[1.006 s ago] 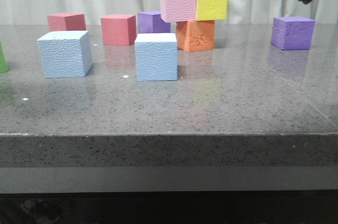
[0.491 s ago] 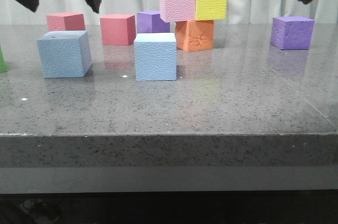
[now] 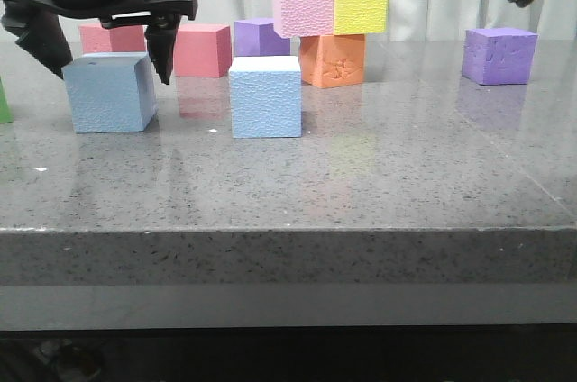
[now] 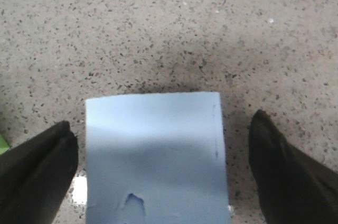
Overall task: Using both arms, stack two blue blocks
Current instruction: 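Lower the left gripper onto the other light-blue cube and grasp, then lift the light-blue cube and place it atop the first blue cube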
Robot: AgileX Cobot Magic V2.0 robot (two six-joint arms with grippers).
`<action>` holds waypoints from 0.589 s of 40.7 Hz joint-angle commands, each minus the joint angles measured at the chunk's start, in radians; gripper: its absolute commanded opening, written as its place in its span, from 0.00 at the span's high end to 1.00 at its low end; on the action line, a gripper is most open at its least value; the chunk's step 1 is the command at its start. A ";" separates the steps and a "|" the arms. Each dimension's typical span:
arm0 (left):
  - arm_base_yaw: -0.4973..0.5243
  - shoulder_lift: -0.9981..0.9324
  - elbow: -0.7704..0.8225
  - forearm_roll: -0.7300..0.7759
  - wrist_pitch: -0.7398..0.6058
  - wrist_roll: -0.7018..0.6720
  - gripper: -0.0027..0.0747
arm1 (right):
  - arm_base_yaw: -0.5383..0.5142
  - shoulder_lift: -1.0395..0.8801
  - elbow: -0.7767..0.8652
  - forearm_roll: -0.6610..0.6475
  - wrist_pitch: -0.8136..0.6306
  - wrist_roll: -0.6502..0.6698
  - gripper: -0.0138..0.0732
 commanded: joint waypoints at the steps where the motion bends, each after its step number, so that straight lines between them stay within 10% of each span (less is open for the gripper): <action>1: 0.024 -0.046 -0.033 -0.010 -0.046 -0.015 0.15 | -0.008 -0.015 -0.026 0.007 -0.059 -0.007 0.12; 24: 0.047 -0.020 -0.033 -0.093 -0.057 0.091 0.26 | -0.008 -0.015 -0.026 0.007 -0.059 -0.007 0.12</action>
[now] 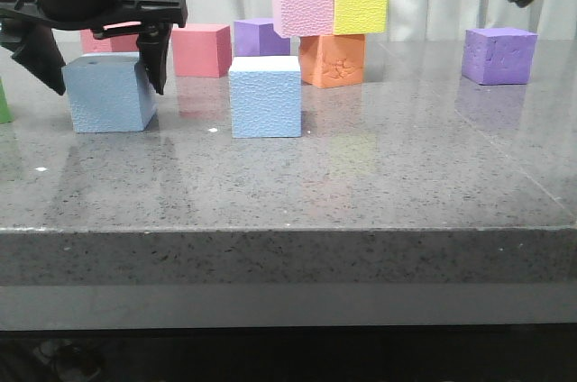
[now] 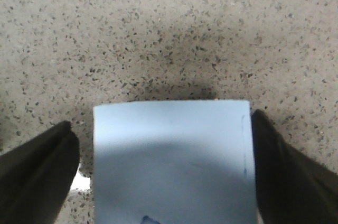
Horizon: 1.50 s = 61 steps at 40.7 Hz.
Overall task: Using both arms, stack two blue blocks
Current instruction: 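Lift the light-blue cube and place it atop the first blue cube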
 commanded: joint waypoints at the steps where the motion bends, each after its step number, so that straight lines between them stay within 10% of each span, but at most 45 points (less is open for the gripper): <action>1: -0.003 -0.044 -0.032 0.003 -0.044 0.003 0.30 | -0.008 -0.015 -0.026 0.007 -0.059 -0.007 0.12; 8: -0.003 -0.044 -0.032 0.003 -0.039 0.003 0.49 | -0.008 -0.015 -0.026 0.007 -0.059 -0.007 0.12; 61: -0.318 0.009 -0.354 0.037 0.062 -0.055 0.49 | -0.008 -0.015 -0.026 0.007 -0.059 -0.007 0.12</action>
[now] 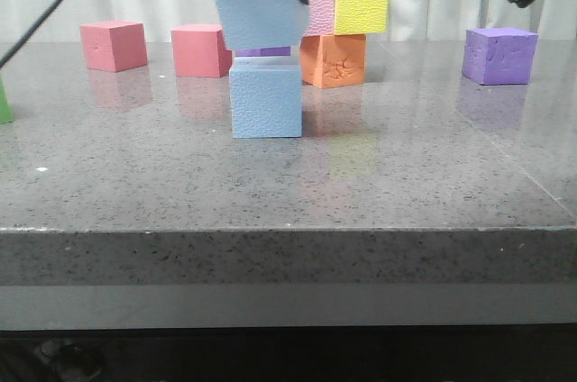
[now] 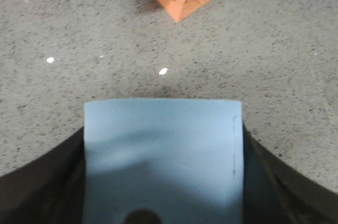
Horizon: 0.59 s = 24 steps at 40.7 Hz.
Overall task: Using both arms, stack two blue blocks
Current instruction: 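Lift the light-blue cube and place it atop the first blue cube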
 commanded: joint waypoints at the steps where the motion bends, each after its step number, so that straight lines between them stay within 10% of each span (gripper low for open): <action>1: -0.009 -0.011 -0.081 0.029 0.006 -0.016 0.49 | -0.008 -0.015 -0.026 0.007 -0.059 -0.007 0.12; 16: -0.009 0.036 -0.140 0.062 0.097 -0.060 0.47 | -0.008 -0.013 -0.026 0.007 -0.059 -0.007 0.12; 24: -0.009 0.036 -0.140 0.053 0.093 -0.065 0.26 | -0.008 -0.013 -0.026 0.007 -0.059 -0.007 0.12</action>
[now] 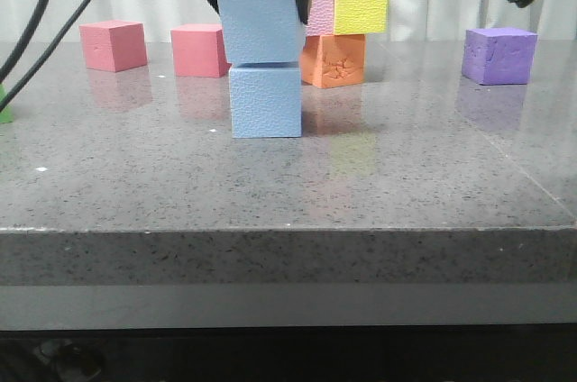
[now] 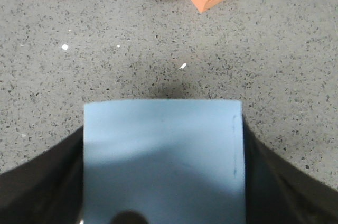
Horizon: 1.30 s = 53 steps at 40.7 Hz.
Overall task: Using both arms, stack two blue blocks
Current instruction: 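Open the left gripper and raise it off the stack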
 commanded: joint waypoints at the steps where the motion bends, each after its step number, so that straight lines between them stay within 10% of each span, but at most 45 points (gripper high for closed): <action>1: -0.005 -0.051 -0.033 0.014 -0.034 -0.013 0.23 | -0.008 -0.013 -0.026 0.007 -0.059 -0.007 0.12; 13: -0.005 -0.074 -0.042 0.023 -0.020 -0.005 0.20 | -0.008 -0.013 -0.026 0.007 -0.059 -0.007 0.12; 29: 0.044 -0.296 0.002 -0.191 0.005 0.492 0.20 | -0.008 -0.013 -0.026 0.007 -0.059 -0.007 0.12; 41: 0.317 -0.567 0.319 -0.656 -0.107 1.011 0.20 | -0.008 -0.013 -0.026 0.007 -0.059 -0.007 0.12; 53: 0.432 -0.884 0.750 -0.759 -0.232 1.188 0.20 | -0.008 -0.013 -0.026 0.007 -0.059 -0.007 0.12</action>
